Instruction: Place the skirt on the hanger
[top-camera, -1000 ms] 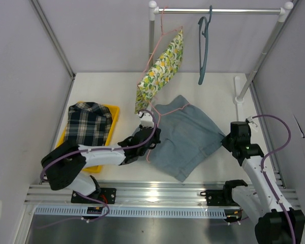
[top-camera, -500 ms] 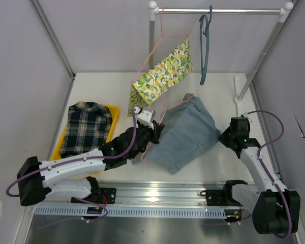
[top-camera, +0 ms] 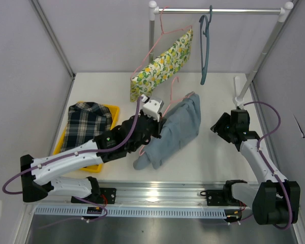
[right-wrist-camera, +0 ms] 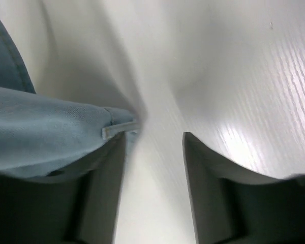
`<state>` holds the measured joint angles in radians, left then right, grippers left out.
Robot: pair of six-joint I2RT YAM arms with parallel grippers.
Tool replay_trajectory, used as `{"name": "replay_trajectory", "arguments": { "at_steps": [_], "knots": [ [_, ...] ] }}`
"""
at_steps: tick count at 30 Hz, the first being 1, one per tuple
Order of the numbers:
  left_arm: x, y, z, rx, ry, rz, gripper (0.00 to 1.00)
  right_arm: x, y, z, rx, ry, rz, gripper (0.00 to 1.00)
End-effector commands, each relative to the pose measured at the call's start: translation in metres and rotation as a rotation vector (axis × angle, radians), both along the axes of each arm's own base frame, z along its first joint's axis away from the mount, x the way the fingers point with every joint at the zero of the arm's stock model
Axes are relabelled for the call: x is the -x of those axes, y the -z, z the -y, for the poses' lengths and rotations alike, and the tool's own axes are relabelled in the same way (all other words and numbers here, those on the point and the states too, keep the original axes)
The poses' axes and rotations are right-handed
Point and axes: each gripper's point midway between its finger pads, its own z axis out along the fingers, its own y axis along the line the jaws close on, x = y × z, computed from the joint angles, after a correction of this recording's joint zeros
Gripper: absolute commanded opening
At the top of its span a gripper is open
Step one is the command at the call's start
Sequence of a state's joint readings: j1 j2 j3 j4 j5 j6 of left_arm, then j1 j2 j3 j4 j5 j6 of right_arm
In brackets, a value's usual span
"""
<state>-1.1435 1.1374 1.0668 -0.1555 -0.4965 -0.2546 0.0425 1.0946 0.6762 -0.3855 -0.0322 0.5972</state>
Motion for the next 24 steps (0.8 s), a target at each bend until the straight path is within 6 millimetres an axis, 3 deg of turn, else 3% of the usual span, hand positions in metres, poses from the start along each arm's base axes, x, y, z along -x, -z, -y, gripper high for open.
{"name": "replay_trajectory", "arguments": {
  "at_steps": [1,2,3,4,5,7,9,12,13,14,16,17,19,20,22,23,24],
  "knots": [
    [-0.015,-0.073,0.002,0.073,-0.065,0.097,0.00,-0.019,-0.049,-0.004,0.037,-0.043,0.131,0.63],
    [-0.017,-0.075,0.005,0.055,-0.063,0.101,0.00,-0.020,-0.062,-0.005,0.038,-0.047,0.158,0.64],
    [-0.019,-0.104,0.007,0.095,-0.064,0.122,0.00,-0.021,-0.067,-0.006,0.039,-0.050,0.166,0.65],
    [-0.025,-0.091,0.015,0.028,-0.063,0.106,0.00,-0.023,-0.077,-0.008,0.033,-0.054,0.186,0.65],
    [-0.028,-0.120,0.015,0.070,-0.077,0.128,0.00,-0.021,-0.084,-0.008,0.032,-0.055,0.198,0.65],
    [-0.042,-0.102,0.023,-0.015,-0.097,0.093,0.00,-0.020,-0.093,-0.009,0.029,-0.060,0.220,0.66],
    [-0.051,-0.125,0.023,0.014,-0.117,0.095,0.00,-0.017,-0.106,-0.009,0.029,-0.064,0.249,0.66],
    [-0.074,-0.137,0.024,0.026,-0.130,0.098,0.00,-0.014,-0.119,-0.008,0.031,-0.070,0.277,0.67],
    [-0.078,-0.138,0.026,0.028,-0.128,0.097,0.00,-0.013,-0.121,-0.009,0.030,-0.073,0.282,0.67],
    [-0.083,-0.155,0.024,0.065,-0.135,0.114,0.00,-0.011,-0.123,-0.009,0.030,-0.073,0.287,0.67],
    [-0.098,-0.150,0.031,0.052,-0.128,0.103,0.00,-0.009,-0.129,-0.009,0.026,-0.078,0.301,0.67],
    [-0.101,-0.171,0.028,0.083,-0.133,0.130,0.00,-0.008,-0.129,-0.009,0.031,-0.082,0.300,0.67],
    [-0.115,-0.165,0.036,0.061,-0.124,0.128,0.00,-0.007,-0.130,-0.007,0.039,-0.081,0.303,0.67],
    [-0.117,-0.187,0.034,0.093,-0.124,0.164,0.00,-0.006,-0.131,-0.005,0.044,-0.080,0.307,0.67],
    [-0.135,-0.177,0.040,0.063,-0.131,0.155,0.00,-0.004,-0.132,-0.005,0.042,-0.081,0.308,0.67],
    [-0.146,-0.183,0.040,0.070,-0.135,0.157,0.00,-0.003,-0.132,-0.004,0.041,-0.082,0.307,0.67],
    [-0.142,-0.192,0.037,0.082,-0.129,0.158,0.00,-0.003,-0.132,-0.003,0.042,-0.079,0.308,0.67]
  ]
}}
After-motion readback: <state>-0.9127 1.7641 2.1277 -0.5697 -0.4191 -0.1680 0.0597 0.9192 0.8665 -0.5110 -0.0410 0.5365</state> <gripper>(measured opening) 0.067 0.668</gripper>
